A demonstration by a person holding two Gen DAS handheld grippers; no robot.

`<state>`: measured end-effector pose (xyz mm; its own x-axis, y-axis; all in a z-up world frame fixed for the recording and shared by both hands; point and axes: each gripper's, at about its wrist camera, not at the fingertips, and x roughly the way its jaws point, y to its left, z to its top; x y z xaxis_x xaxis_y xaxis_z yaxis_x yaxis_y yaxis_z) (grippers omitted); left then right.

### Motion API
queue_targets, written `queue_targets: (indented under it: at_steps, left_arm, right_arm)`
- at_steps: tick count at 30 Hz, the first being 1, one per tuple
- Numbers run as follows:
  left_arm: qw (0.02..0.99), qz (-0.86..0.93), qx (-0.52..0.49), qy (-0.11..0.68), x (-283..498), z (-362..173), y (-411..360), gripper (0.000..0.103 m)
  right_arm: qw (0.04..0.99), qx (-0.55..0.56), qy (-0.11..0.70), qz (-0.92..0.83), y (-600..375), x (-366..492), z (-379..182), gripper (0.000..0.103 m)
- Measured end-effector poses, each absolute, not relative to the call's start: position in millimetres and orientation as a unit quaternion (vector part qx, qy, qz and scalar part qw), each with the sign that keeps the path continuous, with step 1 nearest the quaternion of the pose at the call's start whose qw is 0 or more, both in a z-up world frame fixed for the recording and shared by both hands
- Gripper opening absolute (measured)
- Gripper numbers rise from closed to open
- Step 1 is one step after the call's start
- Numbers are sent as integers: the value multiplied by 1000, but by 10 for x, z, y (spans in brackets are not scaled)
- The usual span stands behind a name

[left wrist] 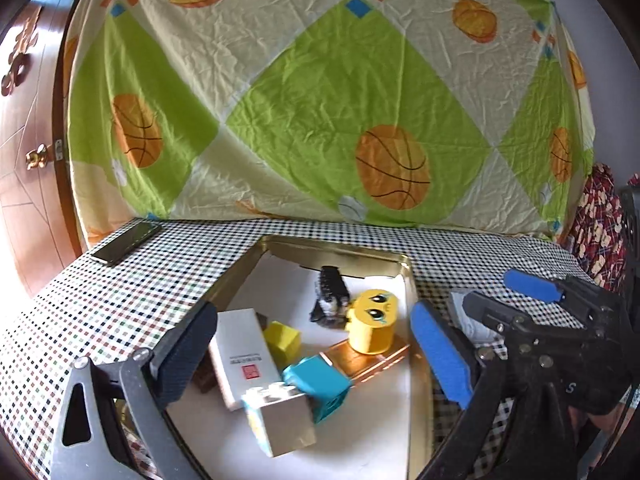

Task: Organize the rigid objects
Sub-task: 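Grasp clear plastic box with left tool while right tool grasps white power adapter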

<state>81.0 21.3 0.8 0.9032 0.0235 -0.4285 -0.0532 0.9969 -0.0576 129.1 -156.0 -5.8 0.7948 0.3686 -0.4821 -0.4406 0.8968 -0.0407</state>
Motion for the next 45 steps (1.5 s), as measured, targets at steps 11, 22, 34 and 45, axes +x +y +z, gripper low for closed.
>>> queue_targets:
  at_steps: [11, 22, 34, 45]
  left_arm:
    - [965, -35, 35, 258, 1202, -62, -800, 103]
    - [951, -6, 32, 307, 1715, -220, -1059, 102]
    - [950, -22, 7, 311, 1830, -294, -1030, 103]
    - [949, -49, 15, 310, 1827, -301, -1145, 102]
  right_arm:
    - [955, -23, 271, 116, -2582, 1669, -116, 65]
    - [928, -20, 345, 142, -2759, 2072, -410, 65]
    - [897, -42, 405, 170, -2573, 2237, -631, 62]
    - [897, -55, 405, 168, -2571, 2183, -632, 40]
